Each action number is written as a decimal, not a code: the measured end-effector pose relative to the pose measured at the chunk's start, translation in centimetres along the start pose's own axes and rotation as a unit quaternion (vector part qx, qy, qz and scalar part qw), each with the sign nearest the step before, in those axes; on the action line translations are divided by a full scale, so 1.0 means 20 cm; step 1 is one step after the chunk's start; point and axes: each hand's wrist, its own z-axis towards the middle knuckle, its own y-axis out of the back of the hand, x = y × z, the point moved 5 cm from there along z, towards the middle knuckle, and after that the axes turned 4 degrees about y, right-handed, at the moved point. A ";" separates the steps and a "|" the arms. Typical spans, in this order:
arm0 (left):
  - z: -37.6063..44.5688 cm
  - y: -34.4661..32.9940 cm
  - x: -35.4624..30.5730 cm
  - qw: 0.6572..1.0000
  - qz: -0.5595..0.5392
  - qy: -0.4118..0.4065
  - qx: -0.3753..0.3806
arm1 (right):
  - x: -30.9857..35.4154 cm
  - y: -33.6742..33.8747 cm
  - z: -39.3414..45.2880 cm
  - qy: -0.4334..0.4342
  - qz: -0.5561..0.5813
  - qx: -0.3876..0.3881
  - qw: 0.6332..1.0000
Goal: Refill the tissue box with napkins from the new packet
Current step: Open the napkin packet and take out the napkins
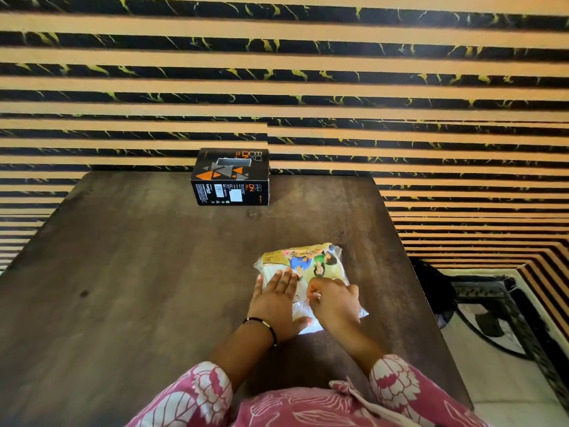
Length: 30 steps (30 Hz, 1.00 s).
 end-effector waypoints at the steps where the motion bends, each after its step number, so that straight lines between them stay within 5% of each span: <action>1: 0.00 0.01 -0.01 1.000 0.001 -0.002 0.008 | 0.00 0.00 -0.01 0.022 -0.017 -0.008 1.000; 6: 0.07 0.21 -0.02 0.996 -0.039 -0.050 -0.067 | -0.09 0.03 0.00 -0.007 -0.009 -0.006 1.000; 9: 0.12 0.19 -0.03 0.992 0.027 -0.123 -0.012 | -0.14 0.03 0.03 -0.075 0.025 0.031 0.996; 14: 0.16 0.08 0.00 0.991 0.015 -0.129 0.038 | -0.12 0.01 0.03 -0.141 0.076 0.020 0.987; 24: 0.14 0.06 -0.01 0.994 0.009 -0.105 0.027 | -0.05 -0.02 0.01 0.023 0.007 -0.070 0.997; 30: 0.13 0.04 0.00 0.996 -0.014 -0.082 0.014 | -0.12 -0.04 0.03 -0.097 0.076 -0.027 0.992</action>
